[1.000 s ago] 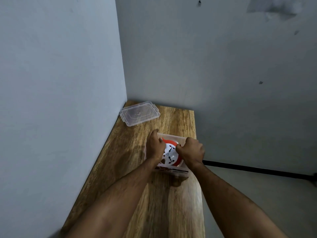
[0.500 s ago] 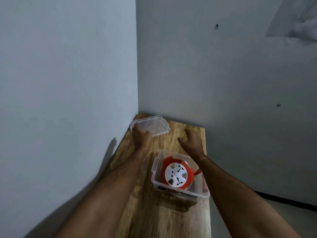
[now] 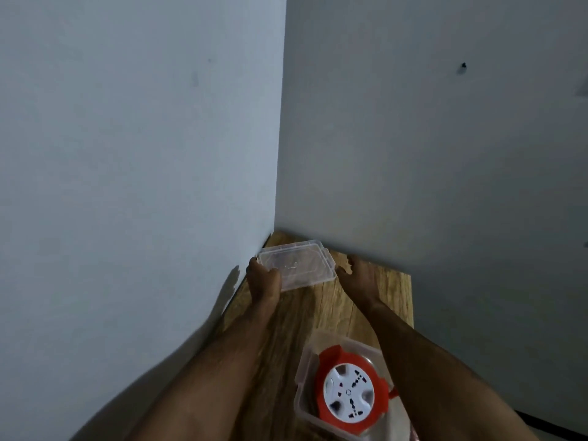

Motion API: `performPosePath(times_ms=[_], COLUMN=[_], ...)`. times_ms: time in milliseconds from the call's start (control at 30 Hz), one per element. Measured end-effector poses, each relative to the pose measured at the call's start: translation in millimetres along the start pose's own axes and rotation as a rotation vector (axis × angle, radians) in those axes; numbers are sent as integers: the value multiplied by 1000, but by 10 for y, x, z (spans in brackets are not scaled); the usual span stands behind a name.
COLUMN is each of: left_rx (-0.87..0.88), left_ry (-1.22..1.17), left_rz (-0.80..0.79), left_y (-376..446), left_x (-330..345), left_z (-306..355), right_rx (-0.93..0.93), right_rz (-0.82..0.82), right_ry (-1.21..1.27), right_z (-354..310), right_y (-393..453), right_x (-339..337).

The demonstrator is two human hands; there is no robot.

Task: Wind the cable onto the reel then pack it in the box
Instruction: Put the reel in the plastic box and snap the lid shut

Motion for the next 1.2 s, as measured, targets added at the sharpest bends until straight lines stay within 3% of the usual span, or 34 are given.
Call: performPosePath(times_ms=[433,767,1200], left_rx=[-88,-91,3], left_ry=[71,88,78], left_rz=[-2,38,-10], left_y=[758,906,567], left_x=[549,706,566], left_z=[-179,-322,37], right_rx=[159,242,176], right_rz=[-59,-90,20], right_ry=[40,51,113], right_z=[627,990,658], right_y=[836,1020,676], right_x=[607,971,376])
Point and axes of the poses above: each hand's wrist, its own y-axis towards the middle knuckle, its own x-axis out of the palm, z = x × y, the point moved 7 cm from there along y, towards the middle knuckle, and after that the axes turned 15 degrees about y, right-handed, at the moved point
